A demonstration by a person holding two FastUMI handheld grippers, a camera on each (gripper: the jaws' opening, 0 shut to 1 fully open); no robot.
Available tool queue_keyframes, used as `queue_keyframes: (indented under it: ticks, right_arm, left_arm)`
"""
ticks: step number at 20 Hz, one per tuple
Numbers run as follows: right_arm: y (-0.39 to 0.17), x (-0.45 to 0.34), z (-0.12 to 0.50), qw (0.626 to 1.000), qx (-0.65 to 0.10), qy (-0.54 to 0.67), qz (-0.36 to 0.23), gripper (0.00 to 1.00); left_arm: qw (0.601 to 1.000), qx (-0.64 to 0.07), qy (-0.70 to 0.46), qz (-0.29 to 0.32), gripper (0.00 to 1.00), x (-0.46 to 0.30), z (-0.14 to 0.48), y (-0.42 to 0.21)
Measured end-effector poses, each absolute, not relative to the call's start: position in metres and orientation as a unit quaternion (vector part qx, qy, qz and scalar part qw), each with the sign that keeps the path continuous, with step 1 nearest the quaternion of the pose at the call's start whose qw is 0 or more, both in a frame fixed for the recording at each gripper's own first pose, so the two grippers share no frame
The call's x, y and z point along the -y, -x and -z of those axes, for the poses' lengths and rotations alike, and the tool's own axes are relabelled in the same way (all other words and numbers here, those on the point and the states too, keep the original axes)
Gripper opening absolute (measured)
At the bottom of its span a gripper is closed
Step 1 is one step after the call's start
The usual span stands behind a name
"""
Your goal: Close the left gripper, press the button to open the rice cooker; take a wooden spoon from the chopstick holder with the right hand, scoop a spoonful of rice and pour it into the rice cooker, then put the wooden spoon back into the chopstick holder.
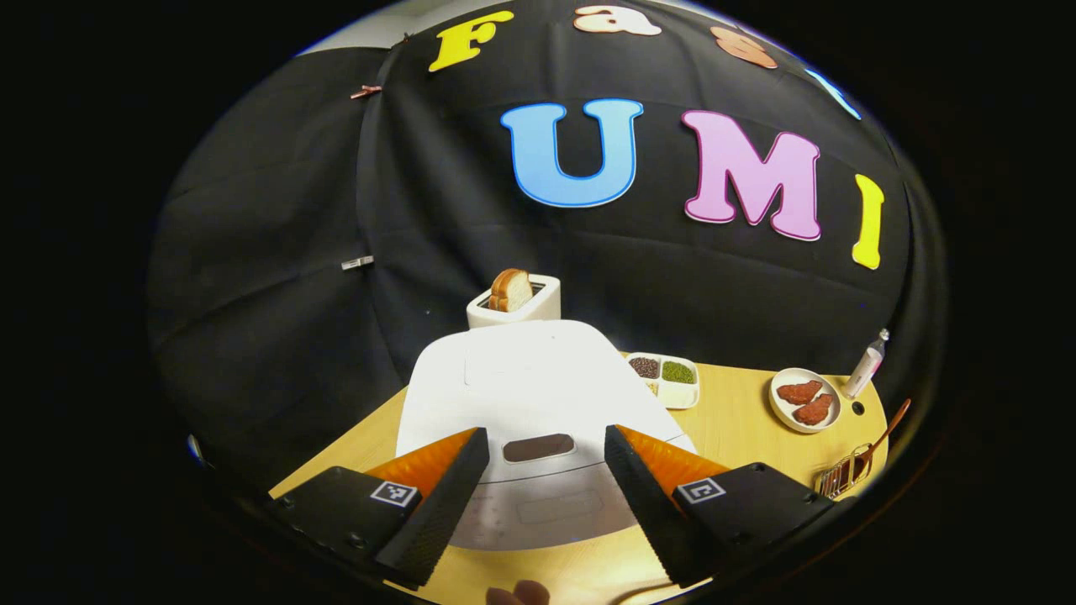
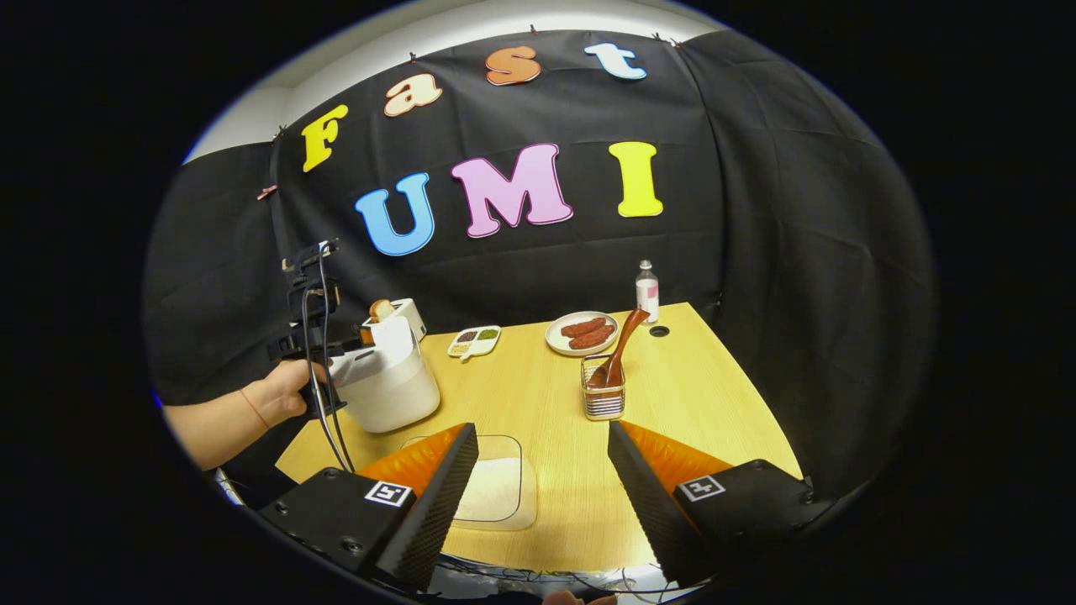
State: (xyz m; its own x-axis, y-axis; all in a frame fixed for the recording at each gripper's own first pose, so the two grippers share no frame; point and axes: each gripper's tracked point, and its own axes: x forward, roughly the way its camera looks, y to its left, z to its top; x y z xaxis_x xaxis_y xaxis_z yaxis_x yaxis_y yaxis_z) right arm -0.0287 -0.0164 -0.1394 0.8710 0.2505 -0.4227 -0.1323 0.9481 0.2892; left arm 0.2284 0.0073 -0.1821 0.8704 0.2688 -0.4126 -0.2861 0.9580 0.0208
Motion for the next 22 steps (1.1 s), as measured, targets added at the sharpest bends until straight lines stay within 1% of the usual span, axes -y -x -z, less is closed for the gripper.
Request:
queue_keyframes:
  ticks: [5, 13, 16, 18, 22]
  right_arm:
    - [0.012, 0.007, 0.125, 0.964, -0.213, -0.118, -0.112, 0.99]
    - [-0.026, 0.0, 0.084, 0.977, -0.145, -0.073, -0.136, 0.98]
    - [-0.039, 0.003, 0.07, 0.982, -0.119, -0.061, -0.132, 0.99]
    - [-0.047, 0.004, 0.061, 0.985, -0.104, -0.06, -0.127, 0.98]
    - [-0.058, 0.007, 0.06, 0.985, -0.1, -0.053, -0.128, 0.99]
  left_arm:
    - [0.983, -0.147, 0.014, -0.105, 0.96, 0.012, 0.133, -0.18]
    - [0.997, -0.053, 0.033, -0.048, 0.95, 0.042, 0.051, -0.074]
    - [0.998, -0.032, 0.037, -0.037, 0.96, 0.048, 0.037, -0.04]
    - [0.998, -0.027, 0.031, -0.041, 0.96, 0.046, 0.033, -0.02]
    - [0.998, -0.021, 0.031, -0.046, 0.95, 0.051, 0.028, 0.01]
